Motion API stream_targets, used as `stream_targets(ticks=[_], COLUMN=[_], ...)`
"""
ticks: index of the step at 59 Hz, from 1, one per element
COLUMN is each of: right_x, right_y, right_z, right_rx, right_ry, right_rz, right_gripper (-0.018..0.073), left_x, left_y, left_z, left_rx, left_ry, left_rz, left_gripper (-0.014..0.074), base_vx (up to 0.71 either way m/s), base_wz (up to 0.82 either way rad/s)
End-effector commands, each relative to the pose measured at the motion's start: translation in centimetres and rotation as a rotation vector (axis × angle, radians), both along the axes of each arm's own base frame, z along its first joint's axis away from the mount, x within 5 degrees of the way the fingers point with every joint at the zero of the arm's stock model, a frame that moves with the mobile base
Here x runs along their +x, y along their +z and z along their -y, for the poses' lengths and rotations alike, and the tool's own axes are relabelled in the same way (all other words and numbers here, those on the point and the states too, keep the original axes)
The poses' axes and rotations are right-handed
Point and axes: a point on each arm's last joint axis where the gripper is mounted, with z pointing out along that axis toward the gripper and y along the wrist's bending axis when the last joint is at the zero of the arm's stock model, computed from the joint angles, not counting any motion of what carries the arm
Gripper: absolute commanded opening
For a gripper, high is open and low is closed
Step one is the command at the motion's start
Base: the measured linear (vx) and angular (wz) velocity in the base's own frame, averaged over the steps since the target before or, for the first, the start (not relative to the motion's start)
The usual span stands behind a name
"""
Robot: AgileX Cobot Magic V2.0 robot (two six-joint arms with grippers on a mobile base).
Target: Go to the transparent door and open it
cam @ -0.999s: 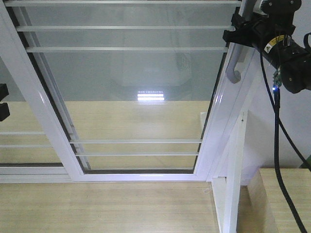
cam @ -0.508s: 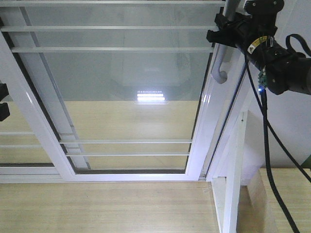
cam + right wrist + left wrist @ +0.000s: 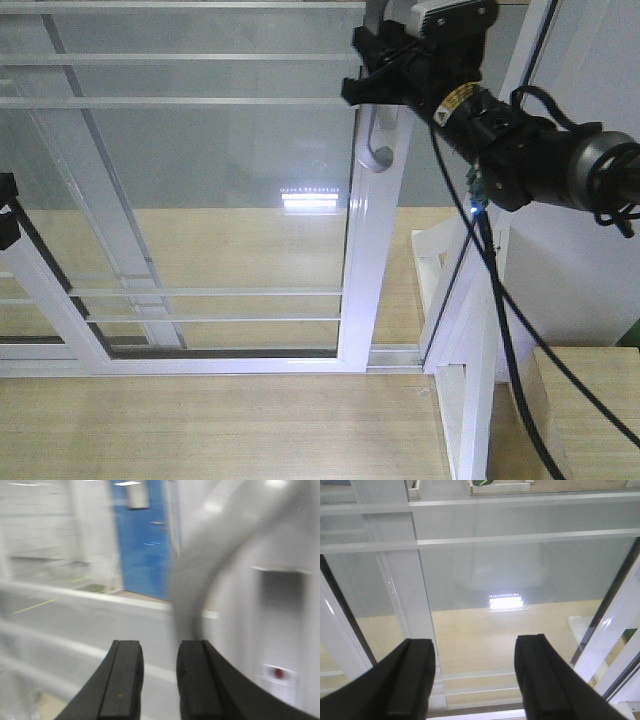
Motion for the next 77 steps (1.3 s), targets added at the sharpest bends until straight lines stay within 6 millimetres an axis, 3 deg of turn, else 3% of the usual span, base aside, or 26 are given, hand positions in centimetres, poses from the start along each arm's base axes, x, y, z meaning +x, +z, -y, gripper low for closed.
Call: stream_targets(ticks=[1, 7, 15, 30, 39, 52, 61, 77], right_x=[-1.1, -1.6, -4.4, -14.2, -18.2, -19.5, -19.5, -19.5], right_y=[3.3, 4.3, 6.3, 6.3, 6.0, 5.7, 5.6, 5.6], right_z=[-1.1, -0.9, 0.3, 4.5, 6.4, 7.5, 7.6, 7.6], right_rx=[0.047, 0.06, 0.056, -0.013, -0.041, -0.086, -0.092, -0.095], right_ry=[0.071, 0.075, 0.067, 0.019, -0.01, -0.075, -0.079, -0.08], right_rz=[0.148, 0.158, 0.175, 0.085, 0.055, -0.045, -0.054, -0.059], right_gripper=[0.0265, 0.0265, 0.0265, 0.0265, 0.0265, 0.0265, 0.0265, 0.0265], left_x=[0.2, 0.2, 0.1, 0.1, 0.2, 1.0, 3.9, 9.9], left_y=[1.7, 1.6, 1.6, 1.6, 1.9, 2.6, 1.8, 0.0], left_z=[0.1, 0.1, 0.1, 0.1, 0.4, 2.9, 4.5, 6.4], left_rx=[-0.018, -0.017, -0.017, -0.017, -0.023, -0.046, 0.076, 0.049], left_ry=[0.001, 0.0, 0.0, 0.0, -0.015, -0.147, -0.224, -0.225], left_rz=[0.103, 0.091, 0.093, 0.093, 0.128, 0.245, 0.369, 0.443], left_gripper=[0.0486, 0.0486, 0.0486, 0.0486, 0.0486, 0.0486, 0.0487, 0.0488], base_vx=[0.0, 0.0, 0.0, 0.0, 0.0, 0.0, 0.0, 0.0], base_wz=[0.0, 0.0, 0.0, 0.0, 0.0, 0.0, 0.0, 0.0])
